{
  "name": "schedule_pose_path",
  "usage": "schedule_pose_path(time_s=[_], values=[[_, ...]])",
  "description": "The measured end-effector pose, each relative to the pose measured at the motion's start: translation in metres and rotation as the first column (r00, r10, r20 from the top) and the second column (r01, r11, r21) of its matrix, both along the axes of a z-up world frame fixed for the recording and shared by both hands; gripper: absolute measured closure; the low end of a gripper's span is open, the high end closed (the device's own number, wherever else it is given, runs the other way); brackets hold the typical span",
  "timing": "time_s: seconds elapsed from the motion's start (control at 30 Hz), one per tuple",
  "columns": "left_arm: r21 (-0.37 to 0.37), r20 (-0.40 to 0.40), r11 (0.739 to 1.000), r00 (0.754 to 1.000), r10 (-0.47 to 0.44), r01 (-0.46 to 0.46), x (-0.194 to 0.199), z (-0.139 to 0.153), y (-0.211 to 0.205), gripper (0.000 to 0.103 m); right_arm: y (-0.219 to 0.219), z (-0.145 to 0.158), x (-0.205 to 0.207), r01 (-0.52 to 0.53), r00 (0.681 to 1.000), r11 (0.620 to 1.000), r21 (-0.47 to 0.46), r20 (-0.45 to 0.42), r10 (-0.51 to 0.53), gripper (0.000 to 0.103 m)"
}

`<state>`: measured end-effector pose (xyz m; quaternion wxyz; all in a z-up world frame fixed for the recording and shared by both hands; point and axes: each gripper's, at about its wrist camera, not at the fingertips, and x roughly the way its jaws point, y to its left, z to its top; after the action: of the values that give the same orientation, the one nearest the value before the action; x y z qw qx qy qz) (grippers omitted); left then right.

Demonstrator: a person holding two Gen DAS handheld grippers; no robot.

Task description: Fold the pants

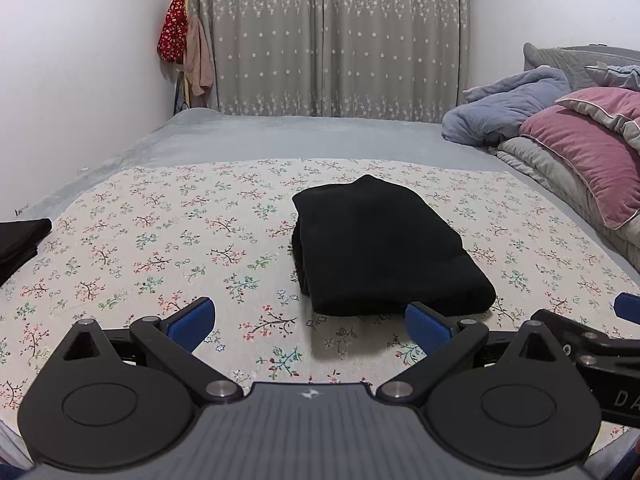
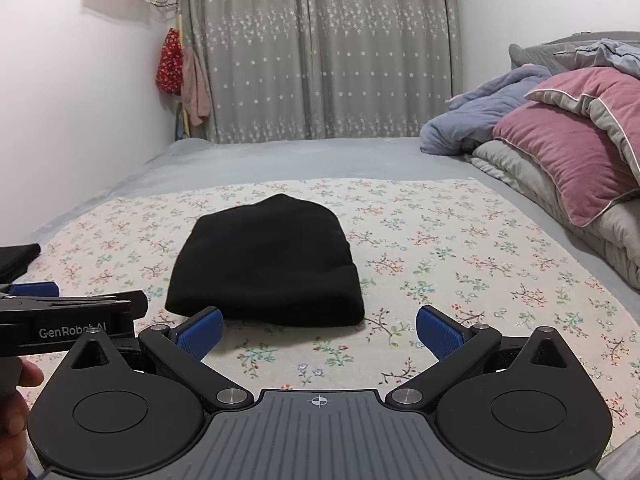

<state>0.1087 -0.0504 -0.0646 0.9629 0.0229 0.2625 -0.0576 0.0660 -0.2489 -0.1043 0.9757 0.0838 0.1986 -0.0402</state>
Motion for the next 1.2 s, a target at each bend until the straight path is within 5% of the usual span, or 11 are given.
schedule_pose_path(time_s=[1.2], values=[[0.052,-0.020,0.999,1.000,-0.011,0.012,-0.003,-0.008,-0.005,0.000,0.004,-0.013,0.004,-0.013,1.000,1.000,-0.014,-0.028,0.012,0.000]])
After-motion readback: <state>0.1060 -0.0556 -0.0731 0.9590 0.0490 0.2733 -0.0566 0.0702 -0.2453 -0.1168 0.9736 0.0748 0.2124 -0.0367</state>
